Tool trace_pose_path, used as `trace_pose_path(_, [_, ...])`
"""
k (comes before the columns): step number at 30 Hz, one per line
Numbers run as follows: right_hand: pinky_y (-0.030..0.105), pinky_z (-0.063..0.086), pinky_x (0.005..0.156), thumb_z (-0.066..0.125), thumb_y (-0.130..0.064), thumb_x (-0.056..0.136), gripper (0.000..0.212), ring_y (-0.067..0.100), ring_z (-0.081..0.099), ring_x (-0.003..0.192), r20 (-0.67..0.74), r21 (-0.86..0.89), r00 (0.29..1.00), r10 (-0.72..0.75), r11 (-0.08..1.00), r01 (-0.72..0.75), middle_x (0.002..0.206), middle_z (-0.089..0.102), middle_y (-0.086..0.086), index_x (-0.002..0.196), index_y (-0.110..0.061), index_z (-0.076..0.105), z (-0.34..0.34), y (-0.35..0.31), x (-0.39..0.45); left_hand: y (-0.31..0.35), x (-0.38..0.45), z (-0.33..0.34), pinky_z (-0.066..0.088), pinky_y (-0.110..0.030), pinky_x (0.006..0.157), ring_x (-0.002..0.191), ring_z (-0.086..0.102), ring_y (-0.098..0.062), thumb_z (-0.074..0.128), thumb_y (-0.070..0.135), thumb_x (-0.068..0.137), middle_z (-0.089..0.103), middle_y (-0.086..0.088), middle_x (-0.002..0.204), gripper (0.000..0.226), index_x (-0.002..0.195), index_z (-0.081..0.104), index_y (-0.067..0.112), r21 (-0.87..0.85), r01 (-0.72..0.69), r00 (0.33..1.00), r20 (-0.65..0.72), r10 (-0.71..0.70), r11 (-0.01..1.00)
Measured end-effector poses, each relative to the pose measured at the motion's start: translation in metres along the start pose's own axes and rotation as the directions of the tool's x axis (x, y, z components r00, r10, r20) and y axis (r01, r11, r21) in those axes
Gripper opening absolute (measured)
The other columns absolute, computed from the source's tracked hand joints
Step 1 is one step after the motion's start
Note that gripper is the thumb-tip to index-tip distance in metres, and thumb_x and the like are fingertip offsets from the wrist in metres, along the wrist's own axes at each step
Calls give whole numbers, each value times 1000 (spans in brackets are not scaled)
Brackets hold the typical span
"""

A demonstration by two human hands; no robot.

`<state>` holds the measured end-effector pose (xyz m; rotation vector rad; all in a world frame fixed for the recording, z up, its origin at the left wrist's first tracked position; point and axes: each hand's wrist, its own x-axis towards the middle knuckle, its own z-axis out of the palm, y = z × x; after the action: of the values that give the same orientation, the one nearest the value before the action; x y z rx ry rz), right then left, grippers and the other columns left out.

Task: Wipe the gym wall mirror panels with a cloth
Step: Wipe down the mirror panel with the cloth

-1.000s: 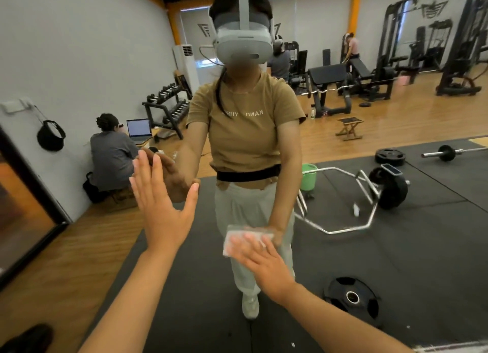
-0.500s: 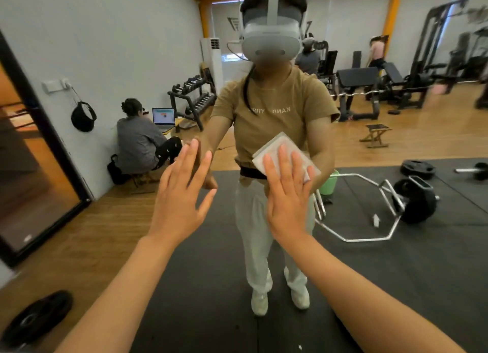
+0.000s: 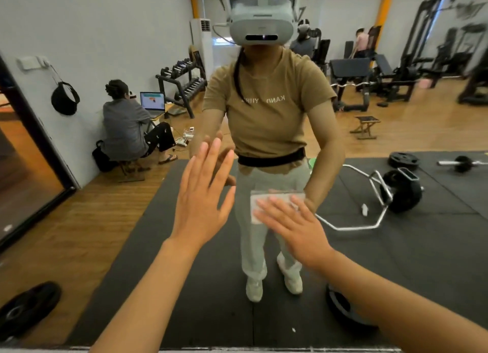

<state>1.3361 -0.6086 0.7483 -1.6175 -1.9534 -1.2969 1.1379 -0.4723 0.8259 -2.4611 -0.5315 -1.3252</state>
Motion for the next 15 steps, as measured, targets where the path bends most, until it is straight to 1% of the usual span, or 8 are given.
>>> trace_pose_path(2, [43,8,123,34,-7,99,52,16,12,152,-116,61,978,176,984,-170,160,25,-1,150,-17,35,-24,23,29,8,-21,5,17,-48,122,153,9,-29,61,21,94,16,-15,163,67,152,31,8,-27,75,997,-9,-75,997])
trace_pose_path(4, [43,8,123,40,-13,101,51,16,12,152,-182,96,943,280,959,-266,158,26,-1,151,-16,31,-38,37,46,22,-50,12,13,-46,123,153,9,-30,61,21,93,16,-16,163,68,152,31,7,-57,192,981,9,-192,980])
trace_pose_path(6, [45,8,122,41,-11,99,55,17,10,152,-214,115,924,317,947,-299,159,23,1,152,-17,29,-40,41,51,39,-78,19,9,-44,124,153,8,-29,61,22,93,13,-14,164,69,153,31,6,-99,305,952,53,-301,947])
trace_pose_path(8, [47,5,122,41,-5,97,57,20,7,152,-212,121,928,306,951,-286,161,18,1,152,-18,30,-33,38,44,56,-99,27,7,-41,124,153,8,-28,59,25,93,10,-11,165,70,153,29,6,-128,377,925,108,-365,917])
trace_pose_path(10, [47,5,122,38,0,93,62,21,6,153,-219,77,946,240,970,-229,164,14,-1,152,-19,31,-19,31,27,72,-113,39,6,-39,124,153,6,-26,55,28,95,8,-8,166,70,155,25,8,-152,439,897,141,-420,886])
trace_pose_path(12, [44,6,123,34,1,92,64,20,11,152,-163,16,980,119,993,-118,164,18,-2,152,-20,32,5,22,-7,86,-126,54,8,-41,123,153,5,-24,50,28,97,5,-7,167,68,156,22,9,-156,475,876,183,-447,866])
trace_pose_path(14, [43,2,124,36,0,87,70,19,12,152,-25,-60,996,-81,995,79,164,15,-1,154,-20,30,34,11,-57,93,-139,70,13,-44,121,153,4,-26,47,29,99,2,-8,167,66,157,21,9,-128,437,889,215,-405,891])
trace_pose_path(15, [44,-2,124,40,-4,84,75,20,9,152,81,-93,976,-201,974,209,166,8,0,156,-19,24,48,5,-87,95,-146,78,16,-45,120,153,3,-27,44,30,99,0,-8,167,65,157,21,10,-103,404,899,228,-373,909])
